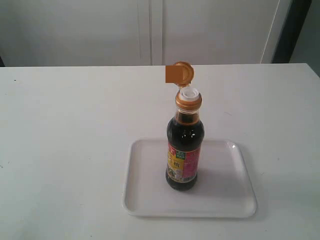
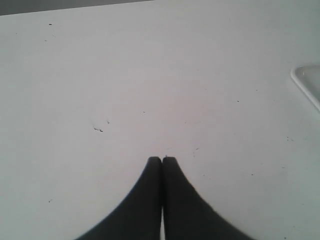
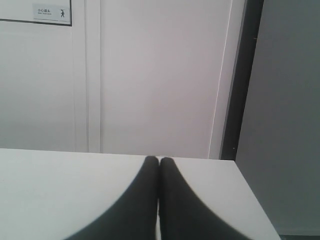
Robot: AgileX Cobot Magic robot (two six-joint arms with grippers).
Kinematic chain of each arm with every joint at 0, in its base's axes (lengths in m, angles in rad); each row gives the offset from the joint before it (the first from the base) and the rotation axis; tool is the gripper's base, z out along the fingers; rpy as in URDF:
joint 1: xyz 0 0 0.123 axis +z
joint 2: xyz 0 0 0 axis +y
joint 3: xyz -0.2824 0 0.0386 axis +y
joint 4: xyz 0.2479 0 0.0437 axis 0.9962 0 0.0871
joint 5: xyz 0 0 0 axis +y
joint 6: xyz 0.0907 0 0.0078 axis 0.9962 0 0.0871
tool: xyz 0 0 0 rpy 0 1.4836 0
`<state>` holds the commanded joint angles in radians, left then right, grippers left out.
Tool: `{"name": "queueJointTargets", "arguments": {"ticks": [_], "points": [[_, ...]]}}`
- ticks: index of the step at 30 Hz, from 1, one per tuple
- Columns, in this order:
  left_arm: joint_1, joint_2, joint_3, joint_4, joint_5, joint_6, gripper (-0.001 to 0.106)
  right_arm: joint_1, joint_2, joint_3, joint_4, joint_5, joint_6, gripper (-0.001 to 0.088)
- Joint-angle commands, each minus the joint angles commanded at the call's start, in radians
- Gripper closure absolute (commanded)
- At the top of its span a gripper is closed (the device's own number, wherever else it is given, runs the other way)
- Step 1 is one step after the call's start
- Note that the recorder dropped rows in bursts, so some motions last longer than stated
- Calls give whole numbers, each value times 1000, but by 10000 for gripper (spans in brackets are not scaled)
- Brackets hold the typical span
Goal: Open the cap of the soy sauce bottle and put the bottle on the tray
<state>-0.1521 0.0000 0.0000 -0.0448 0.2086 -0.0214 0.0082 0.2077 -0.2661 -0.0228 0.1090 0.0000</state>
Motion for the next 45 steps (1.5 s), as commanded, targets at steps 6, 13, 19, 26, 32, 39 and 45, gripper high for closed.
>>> {"name": "queueJointTargets", "arguments": {"ticks": [6,13,19,26,32,39,45], "points": [[0,0,0,0,0,0,1053,0,-25,95,7,0,0,868],[0,0,0,0,0,0,1053,0,-109,202,7,2,0,868],[0,0,0,0,0,0,1053,0,-172,266,23,2,0,868],[0,0,0,0,0,0,1053,0,-185,266,23,72,0,868],[0,0,0,0,0,0,1053,0,-208,266,23,135,0,868],[0,0,0,0,0,0,1053,0,-208,266,23,213,0,868],[0,0,0,0,0,0,1053,0,-208,266,23,226,0,868]]}}
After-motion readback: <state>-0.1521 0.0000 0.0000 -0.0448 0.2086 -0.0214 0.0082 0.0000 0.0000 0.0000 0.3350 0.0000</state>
